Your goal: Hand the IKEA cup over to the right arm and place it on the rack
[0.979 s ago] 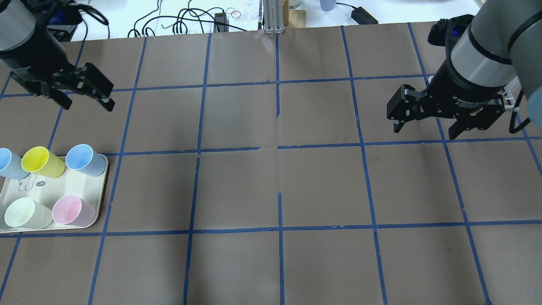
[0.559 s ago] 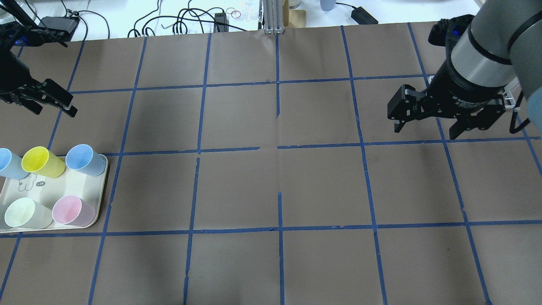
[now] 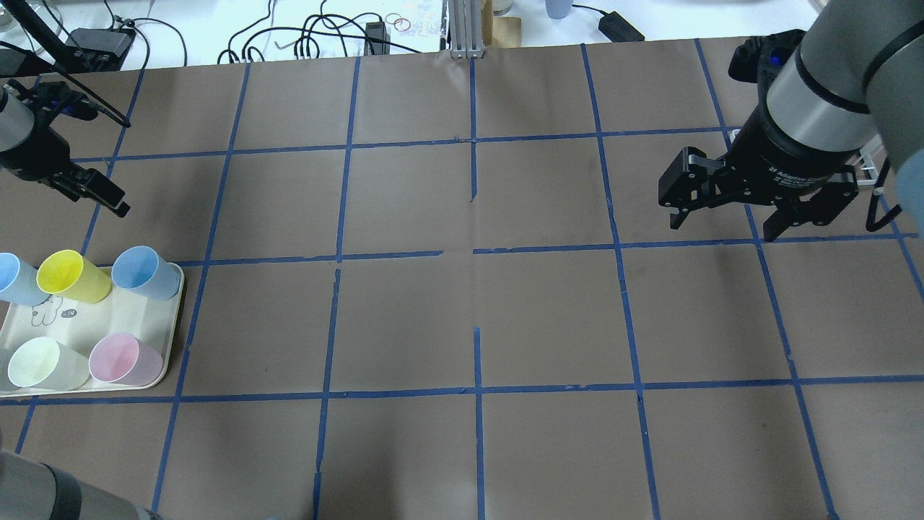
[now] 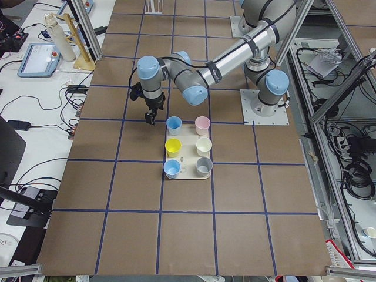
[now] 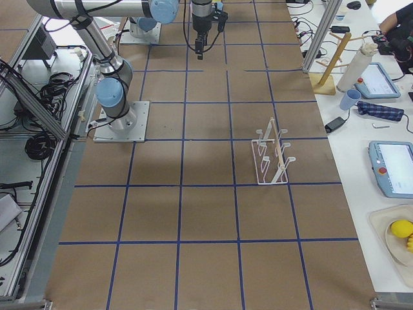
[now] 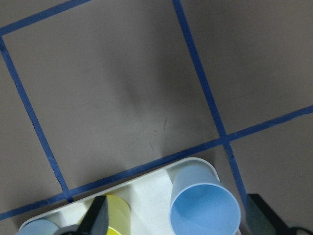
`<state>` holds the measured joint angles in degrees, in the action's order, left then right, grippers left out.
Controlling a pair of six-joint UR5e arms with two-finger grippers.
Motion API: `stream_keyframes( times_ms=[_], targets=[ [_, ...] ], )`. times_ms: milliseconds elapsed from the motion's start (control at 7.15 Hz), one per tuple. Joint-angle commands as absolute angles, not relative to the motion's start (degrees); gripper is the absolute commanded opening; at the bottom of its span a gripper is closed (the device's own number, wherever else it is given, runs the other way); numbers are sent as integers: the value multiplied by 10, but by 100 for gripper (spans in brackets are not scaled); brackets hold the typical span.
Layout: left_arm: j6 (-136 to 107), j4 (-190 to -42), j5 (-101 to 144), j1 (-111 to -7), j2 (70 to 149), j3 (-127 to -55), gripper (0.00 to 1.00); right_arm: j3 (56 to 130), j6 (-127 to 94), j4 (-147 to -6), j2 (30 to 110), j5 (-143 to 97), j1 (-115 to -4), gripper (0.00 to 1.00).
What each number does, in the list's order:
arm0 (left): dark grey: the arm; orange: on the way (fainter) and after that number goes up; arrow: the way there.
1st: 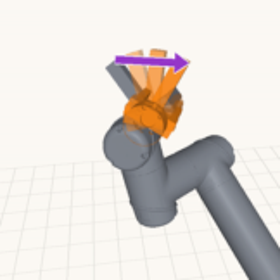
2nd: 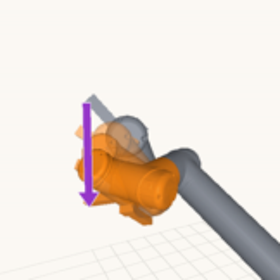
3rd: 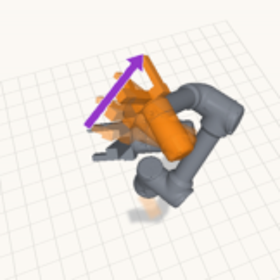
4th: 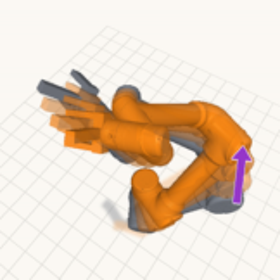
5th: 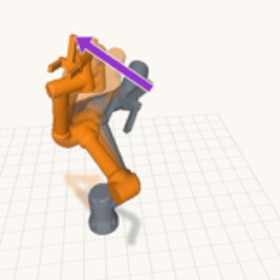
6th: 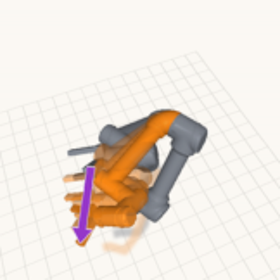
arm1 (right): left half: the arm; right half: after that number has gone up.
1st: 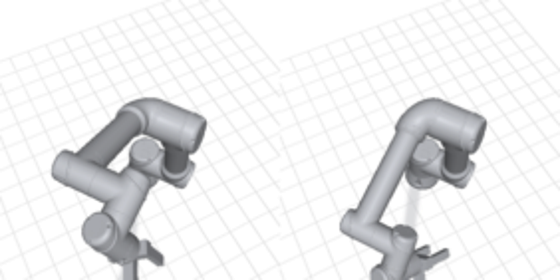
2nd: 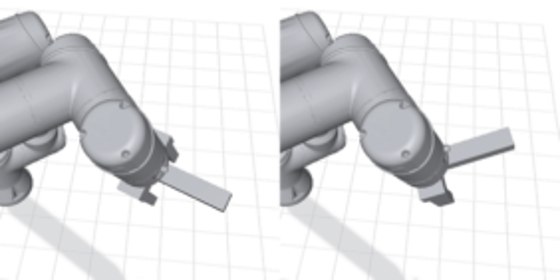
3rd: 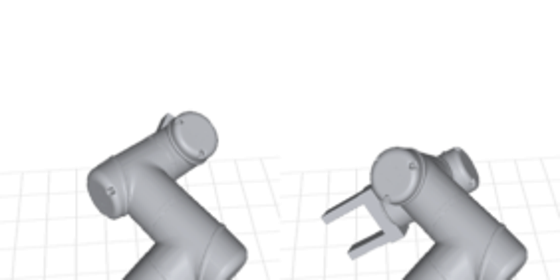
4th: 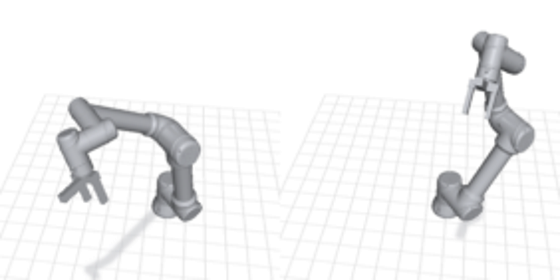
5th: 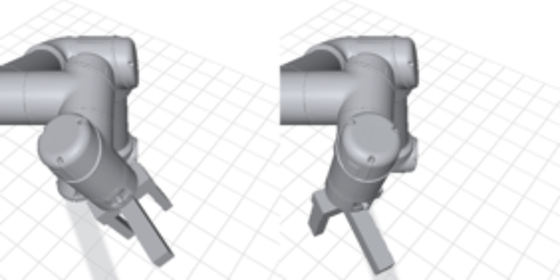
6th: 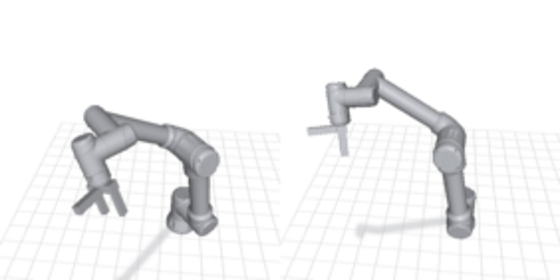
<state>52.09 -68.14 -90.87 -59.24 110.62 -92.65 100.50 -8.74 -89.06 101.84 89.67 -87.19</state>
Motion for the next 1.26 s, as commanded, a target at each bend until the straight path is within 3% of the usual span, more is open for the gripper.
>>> stream_keyframes(
  times_ms=[0, 280, 699, 1119],
  targets=[
    [529, -682, -910, -589, 1133, -930, 100, 1005, -84, -890, 1018, 896, -872, 100],
    [528, -672, -913, -586, 1125, -976, 100, 1005, -83, -892, 1020, 894, -872, 100],
    [525, -664, -914, -573, 1120, -987, 100, 1006, -85, -890, 1027, 888, -874, 100],
    [483, -662, -914, -573, 1118, -998, 100, 1003, -78, -867, 1033, 613, -878, 100]
  ],
)
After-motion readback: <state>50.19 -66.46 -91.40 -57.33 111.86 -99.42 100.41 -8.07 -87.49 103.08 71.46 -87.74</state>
